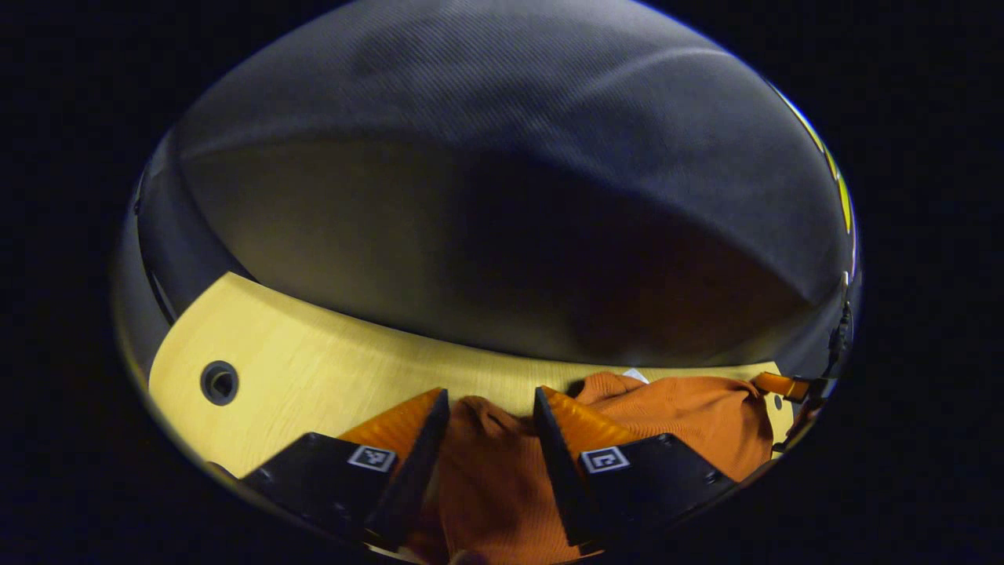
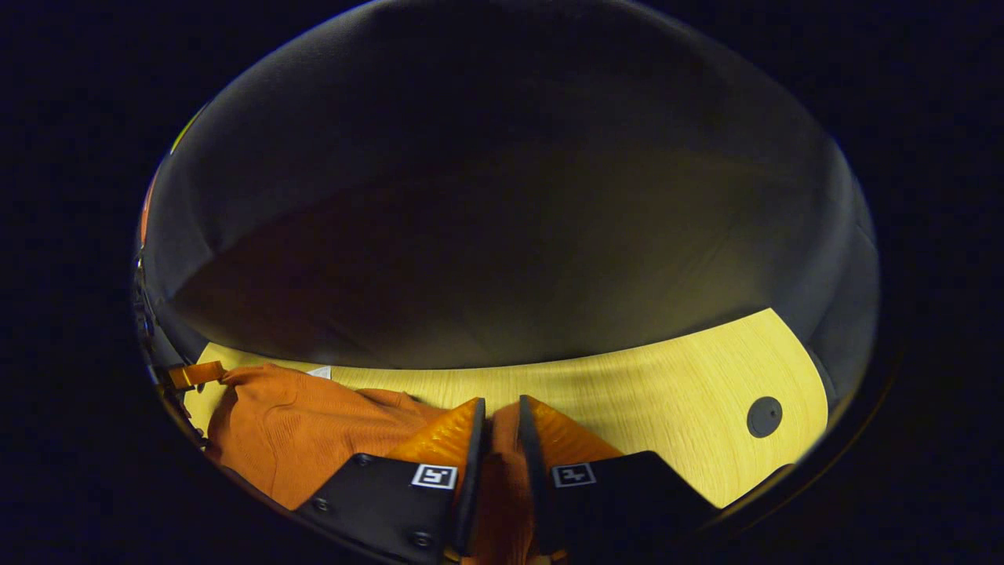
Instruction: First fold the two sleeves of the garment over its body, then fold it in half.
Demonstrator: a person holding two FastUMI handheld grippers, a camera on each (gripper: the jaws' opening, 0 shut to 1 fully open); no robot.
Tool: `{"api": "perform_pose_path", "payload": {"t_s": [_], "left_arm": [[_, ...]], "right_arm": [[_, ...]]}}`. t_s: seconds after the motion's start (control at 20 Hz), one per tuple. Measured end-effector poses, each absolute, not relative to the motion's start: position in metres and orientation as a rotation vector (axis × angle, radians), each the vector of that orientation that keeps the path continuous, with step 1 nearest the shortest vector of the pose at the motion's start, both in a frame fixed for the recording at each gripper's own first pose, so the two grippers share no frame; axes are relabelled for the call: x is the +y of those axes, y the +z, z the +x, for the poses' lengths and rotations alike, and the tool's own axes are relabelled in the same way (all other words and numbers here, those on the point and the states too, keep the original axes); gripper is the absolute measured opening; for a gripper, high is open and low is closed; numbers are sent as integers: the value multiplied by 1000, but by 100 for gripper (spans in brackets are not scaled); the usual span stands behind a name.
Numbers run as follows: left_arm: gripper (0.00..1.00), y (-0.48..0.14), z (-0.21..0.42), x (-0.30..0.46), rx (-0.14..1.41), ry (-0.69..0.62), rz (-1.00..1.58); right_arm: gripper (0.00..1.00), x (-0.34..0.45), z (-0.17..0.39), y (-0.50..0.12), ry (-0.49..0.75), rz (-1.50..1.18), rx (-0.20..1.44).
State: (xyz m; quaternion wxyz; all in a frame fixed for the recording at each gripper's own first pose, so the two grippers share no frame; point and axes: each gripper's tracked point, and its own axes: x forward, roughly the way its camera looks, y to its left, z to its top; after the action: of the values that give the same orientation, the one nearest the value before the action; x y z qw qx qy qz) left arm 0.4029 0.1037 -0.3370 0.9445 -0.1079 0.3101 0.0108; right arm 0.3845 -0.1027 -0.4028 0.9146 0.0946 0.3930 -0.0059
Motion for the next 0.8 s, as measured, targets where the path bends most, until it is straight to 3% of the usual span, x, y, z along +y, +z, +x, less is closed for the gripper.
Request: {"api": "perform_pose_path", "payload": {"t_s": [0.05, 0.1, 0.15, 0.3, 0.45, 0.5, 0.7, 0.8], "left_arm": [[72, -328, 400, 108, 622, 38, -221], [90, -320, 398, 109, 614, 43, -232], [93, -311, 396, 113, 603, 56, -240], [93, -276, 387, 123, 523, 83, -242], [93, -227, 369, 121, 434, 80, -186], [93, -207, 361, 119, 400, 70, -163], [93, -106, 315, 107, 250, 76, -104], [100, -57, 290, 101, 172, 81, -107]], "right_arm": [[35, -106, 382, -402, -20, 198, 802], [47, -112, 380, -399, -22, 203, 785], [58, -118, 379, -394, -33, 202, 764], [73, -131, 371, -369, -59, 175, 690], [77, -132, 353, -314, -61, 148, 618], [82, -132, 346, -292, -56, 136, 591], [83, -119, 310, -201, -9, 93, 466], [80, -108, 290, -148, 17, 87, 382]]}}
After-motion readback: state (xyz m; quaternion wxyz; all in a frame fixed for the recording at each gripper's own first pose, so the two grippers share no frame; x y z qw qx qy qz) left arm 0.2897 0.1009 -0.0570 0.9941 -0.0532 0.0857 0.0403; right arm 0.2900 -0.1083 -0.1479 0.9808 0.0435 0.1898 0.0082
